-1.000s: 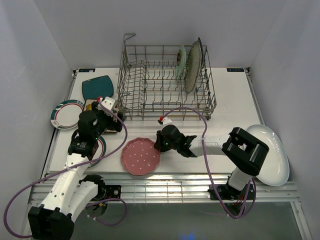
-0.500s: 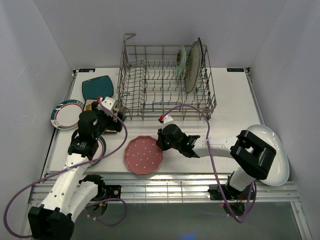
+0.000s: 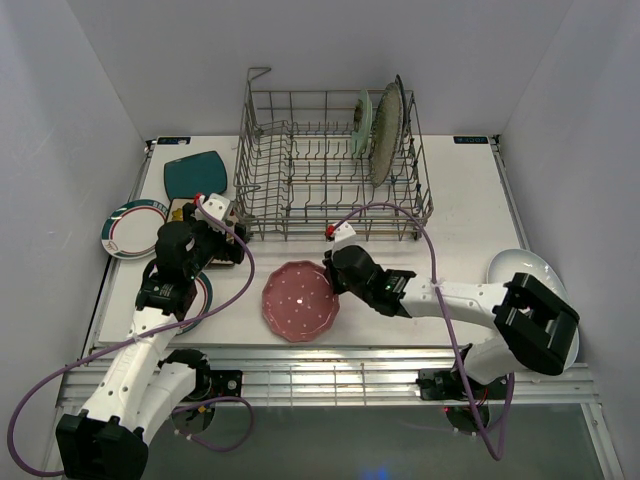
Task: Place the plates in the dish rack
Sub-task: Pick up the plate from the corner of the board.
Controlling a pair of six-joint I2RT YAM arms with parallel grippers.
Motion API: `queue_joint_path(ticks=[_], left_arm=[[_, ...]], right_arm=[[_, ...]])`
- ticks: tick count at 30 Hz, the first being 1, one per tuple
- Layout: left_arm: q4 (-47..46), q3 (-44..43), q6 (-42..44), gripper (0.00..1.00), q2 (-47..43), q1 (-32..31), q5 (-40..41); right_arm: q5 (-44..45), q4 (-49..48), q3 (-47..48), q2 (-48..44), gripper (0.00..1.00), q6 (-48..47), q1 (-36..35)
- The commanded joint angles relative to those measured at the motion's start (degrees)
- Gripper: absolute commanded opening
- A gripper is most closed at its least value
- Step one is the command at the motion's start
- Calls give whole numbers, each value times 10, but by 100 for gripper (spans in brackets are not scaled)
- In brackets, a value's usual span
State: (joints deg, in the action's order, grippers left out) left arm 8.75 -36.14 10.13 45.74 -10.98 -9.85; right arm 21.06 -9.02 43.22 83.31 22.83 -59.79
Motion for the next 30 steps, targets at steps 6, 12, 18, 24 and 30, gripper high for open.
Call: queue_joint_path(ticks=[6, 12, 18, 24, 30], left_arm=[[-11, -1, 3, 98, -5, 2, 2], [-11, 0, 3, 98, -3, 2, 4], [-15, 3, 4, 98, 0, 2, 2], [-21, 7, 3, 98, 3, 2, 2], [-22, 10, 2, 98, 3, 2, 6]], right_arm=[[57, -36, 33, -75, 8, -44, -2], [90, -20, 63, -92, 8, -84, -2], [120, -20, 86, -107, 8, -120, -2], [136, -20, 109, -129, 8, -153, -2], [136, -18, 141, -142, 8, -183, -2]])
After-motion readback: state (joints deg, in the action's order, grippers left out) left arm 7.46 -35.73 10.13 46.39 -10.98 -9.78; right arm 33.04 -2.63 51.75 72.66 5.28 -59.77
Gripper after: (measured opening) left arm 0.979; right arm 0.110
